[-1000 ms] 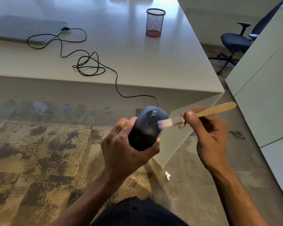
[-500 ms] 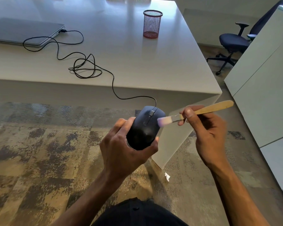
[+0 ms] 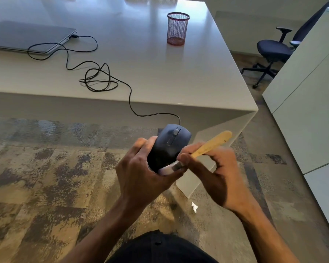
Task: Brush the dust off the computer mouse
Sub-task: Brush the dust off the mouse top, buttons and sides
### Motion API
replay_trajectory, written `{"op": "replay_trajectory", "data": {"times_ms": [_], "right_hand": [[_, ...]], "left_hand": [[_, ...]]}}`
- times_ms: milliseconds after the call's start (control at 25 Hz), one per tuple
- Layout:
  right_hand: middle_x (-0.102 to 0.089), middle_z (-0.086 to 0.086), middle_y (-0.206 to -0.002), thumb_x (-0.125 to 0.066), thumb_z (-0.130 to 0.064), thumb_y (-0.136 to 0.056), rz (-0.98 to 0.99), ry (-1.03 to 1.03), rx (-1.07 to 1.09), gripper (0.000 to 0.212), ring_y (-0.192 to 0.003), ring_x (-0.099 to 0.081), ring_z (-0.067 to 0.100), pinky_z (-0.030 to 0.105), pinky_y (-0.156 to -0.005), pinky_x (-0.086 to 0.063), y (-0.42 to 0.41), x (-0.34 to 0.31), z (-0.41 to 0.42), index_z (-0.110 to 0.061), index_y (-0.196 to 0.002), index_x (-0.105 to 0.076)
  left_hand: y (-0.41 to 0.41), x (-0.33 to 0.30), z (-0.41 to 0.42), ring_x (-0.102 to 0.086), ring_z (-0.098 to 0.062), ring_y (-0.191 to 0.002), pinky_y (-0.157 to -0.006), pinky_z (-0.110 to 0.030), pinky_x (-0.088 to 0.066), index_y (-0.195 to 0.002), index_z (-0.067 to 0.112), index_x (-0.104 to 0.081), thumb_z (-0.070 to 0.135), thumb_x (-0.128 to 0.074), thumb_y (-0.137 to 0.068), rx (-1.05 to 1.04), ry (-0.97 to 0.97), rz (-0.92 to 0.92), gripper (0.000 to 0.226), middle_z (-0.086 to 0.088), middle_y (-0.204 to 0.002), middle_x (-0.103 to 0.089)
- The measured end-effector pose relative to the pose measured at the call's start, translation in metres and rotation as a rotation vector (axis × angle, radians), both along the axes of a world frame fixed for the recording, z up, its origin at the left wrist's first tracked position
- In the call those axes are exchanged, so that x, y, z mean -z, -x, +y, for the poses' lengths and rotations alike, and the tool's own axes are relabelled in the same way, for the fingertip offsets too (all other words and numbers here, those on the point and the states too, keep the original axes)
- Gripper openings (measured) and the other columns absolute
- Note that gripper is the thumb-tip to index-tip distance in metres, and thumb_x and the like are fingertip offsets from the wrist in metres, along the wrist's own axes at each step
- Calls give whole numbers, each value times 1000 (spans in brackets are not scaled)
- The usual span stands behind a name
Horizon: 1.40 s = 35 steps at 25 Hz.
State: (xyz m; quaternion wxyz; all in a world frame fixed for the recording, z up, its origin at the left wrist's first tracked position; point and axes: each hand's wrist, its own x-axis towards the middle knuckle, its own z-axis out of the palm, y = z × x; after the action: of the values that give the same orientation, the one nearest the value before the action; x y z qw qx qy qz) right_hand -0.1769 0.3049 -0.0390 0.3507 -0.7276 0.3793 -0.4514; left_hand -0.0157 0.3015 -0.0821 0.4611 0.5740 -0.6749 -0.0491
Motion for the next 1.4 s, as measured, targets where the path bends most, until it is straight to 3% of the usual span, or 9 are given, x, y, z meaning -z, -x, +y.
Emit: {"op": "replay_trajectory", "data": {"times_ms": [280,400,520,720,920,1040,1160,1280,1400], "right_hand": [[-69,-14,-90,-56,-39,-89,122,74,107,17,-88,-66,6,24,-75,-55,-6,-4,-3,-28,-90,-70],[-65,-21,-90,-53,-42,-88,115,77,225,14,-88,-64,0,14,-78,-51,-10,-7,-12,-36,-89,-65],[-64,-21,-85,-56,-37,-91,105,140,364,17,-87,-62,-6,4,-77,-44,-6,-7,-26,-27,-91,-69],[-60,-29,-84,-58,-34,-94,80,151,558,9,-80,-61,-12,6,-73,-47,6,-5,-43,-34,-87,-63],[-67,-8,-72,-56,-22,-94,-181,72,270,15,-75,-65,10,25,-79,-52,20,-1,-28,-20,-83,-67],[-69,-9,-77,-58,-25,-95,-69,46,409,17,-78,-67,10,23,-77,-53,24,6,-33,-26,-80,-67],[-69,-17,-78,-57,-21,-96,-143,79,516,19,-79,-66,5,14,-76,-50,30,5,-37,-29,-81,-65],[-68,-11,-76,-55,-22,-96,-145,60,356,19,-79,-66,9,18,-77,-51,34,3,-36,-25,-80,-66],[-69,-11,-79,-55,-26,-97,-38,35,486,19,-82,-67,9,26,-78,-54,39,6,-47,-30,-82,-66]], "left_hand": [[2,4,0,-54,-10,-63,-53,-20,-46,-112,0,-63,67,-63,-68,2,19,-72,81,-5,-83,-62],[4,5,2,-55,-12,-65,-55,-21,-47,-109,2,-64,67,-64,-68,-4,50,-107,77,-4,-84,-63],[6,4,5,-55,-13,-66,-57,-21,-45,-108,4,-65,66,-64,-68,-11,69,-112,73,-4,-84,-63],[9,3,6,-52,-12,-64,-54,-20,-43,-107,5,-65,65,-63,-69,-16,68,-96,72,-3,-83,-62],[9,6,5,-53,-11,-65,-54,-19,-44,-107,5,-64,65,-61,-70,-43,52,-71,70,-4,-84,-62],[12,6,4,-52,-11,-65,-54,-20,-45,-107,6,-64,65,-61,-70,-38,54,-56,69,-3,-83,-62],[15,6,3,-52,-11,-63,-52,-19,-44,-105,6,-64,64,-61,-70,-44,67,-53,68,-2,-82,-61],[18,6,2,-51,-9,-62,-52,-18,-43,-104,8,-63,63,-63,-70,-58,89,-43,64,-1,-81,-61],[21,3,-2,-49,-8,-60,-48,-18,-42,-103,11,-63,63,-63,-69,-54,83,-22,62,3,-80,-58]]}}
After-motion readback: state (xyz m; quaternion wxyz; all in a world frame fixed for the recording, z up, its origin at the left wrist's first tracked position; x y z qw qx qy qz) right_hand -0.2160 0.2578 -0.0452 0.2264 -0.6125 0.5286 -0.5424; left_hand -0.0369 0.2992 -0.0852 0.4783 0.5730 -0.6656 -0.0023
